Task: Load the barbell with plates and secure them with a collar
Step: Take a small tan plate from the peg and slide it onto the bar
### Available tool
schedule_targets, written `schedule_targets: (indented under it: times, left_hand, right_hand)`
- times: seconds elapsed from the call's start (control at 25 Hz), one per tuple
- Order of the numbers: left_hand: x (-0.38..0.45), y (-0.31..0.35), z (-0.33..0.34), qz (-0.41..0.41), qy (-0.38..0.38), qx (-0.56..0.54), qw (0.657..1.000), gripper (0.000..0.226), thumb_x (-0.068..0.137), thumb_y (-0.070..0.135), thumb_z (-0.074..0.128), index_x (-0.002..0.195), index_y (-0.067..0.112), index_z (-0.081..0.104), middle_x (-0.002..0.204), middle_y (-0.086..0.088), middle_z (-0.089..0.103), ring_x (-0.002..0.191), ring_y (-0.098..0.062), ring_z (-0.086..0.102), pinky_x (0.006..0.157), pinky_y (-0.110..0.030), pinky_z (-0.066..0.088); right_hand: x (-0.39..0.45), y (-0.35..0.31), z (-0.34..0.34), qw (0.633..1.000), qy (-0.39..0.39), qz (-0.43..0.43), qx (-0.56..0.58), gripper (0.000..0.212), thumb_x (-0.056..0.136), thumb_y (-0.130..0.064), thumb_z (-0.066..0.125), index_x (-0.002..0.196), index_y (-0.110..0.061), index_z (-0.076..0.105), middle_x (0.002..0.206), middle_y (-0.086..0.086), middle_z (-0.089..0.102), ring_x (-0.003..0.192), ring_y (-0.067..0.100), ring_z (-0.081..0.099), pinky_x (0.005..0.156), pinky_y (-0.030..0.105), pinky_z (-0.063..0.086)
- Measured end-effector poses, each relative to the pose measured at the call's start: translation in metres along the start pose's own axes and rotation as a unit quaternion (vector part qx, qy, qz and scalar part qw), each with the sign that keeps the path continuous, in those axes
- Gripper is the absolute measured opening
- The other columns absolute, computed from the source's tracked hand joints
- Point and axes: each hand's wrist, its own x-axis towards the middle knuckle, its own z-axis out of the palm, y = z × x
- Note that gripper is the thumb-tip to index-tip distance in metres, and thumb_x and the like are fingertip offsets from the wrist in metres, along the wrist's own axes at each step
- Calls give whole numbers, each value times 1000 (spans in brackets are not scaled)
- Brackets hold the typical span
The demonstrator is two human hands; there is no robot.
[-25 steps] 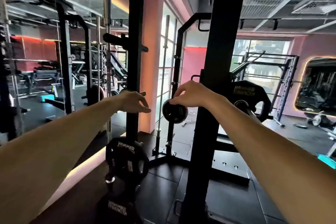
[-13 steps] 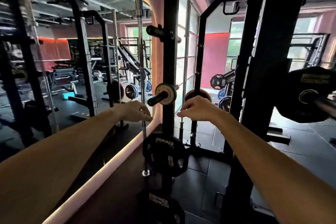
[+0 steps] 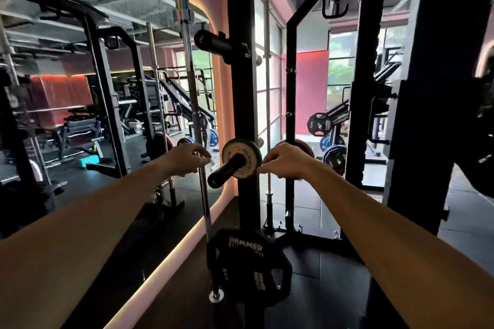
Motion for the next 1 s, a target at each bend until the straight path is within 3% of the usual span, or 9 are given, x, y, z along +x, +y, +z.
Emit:
schedule_targets:
  times: [0.24,0.36,0.48,0.6,0.76,0.88,1.0]
  left_hand:
    - [85,-37,14,-50,2,-76,996,7,98,30,64,101,36,65,115,-5,68,97,-22,71,69,-32,55]
    - [124,-57,29,-54,-16,-90,994,10,97,29,65,101,38,63,116,-5,67,88,-17,69,62,-29,53]
    - [155,-70,40,-46,-43,-115,991,27,98,31,66,125,32,62,120,-11,68,89,-17,67,63,-29,53]
    - [179,-77,55,-41,-68,-149,986,44,98,29,66,140,29,54,123,-5,66,94,-16,64,64,-30,51]
    - [204,-78,74,-32,-85,-172,981,48,99,23,62,145,25,48,122,-6,63,102,-23,60,82,-41,54]
    - [218,-82,80,-17,-63,-192,979,46,95,24,66,139,26,52,120,-5,63,101,-25,61,78,-40,55]
    - [227,-90,84,-12,-66,-209,976,37,93,26,67,127,32,54,121,-6,62,101,-24,60,76,-38,56]
  right_hand:
    - [88,11,26,1000,-12,-9,1,34,83,-36,81,115,-23,75,108,-1,60,99,15,62,69,19,47]
    - [122,20,43,1000,-10,-1,-10,43,82,-38,81,121,-23,71,114,-1,62,98,14,59,63,15,41]
    - [143,24,56,1000,14,24,6,49,81,-36,80,125,-19,68,113,1,66,100,16,63,67,20,45]
    - [156,25,73,998,37,50,5,50,81,-34,78,127,-19,66,109,0,65,97,17,63,65,19,44]
    - [170,24,90,995,58,73,20,47,81,-29,76,126,-17,68,112,4,71,103,21,69,80,28,57]
    - [176,23,100,991,97,90,21,42,83,-29,74,123,-17,70,112,2,67,100,19,64,74,26,50]
    - [179,24,106,984,136,109,31,41,89,-27,71,128,-17,69,114,3,66,106,21,62,82,28,48]
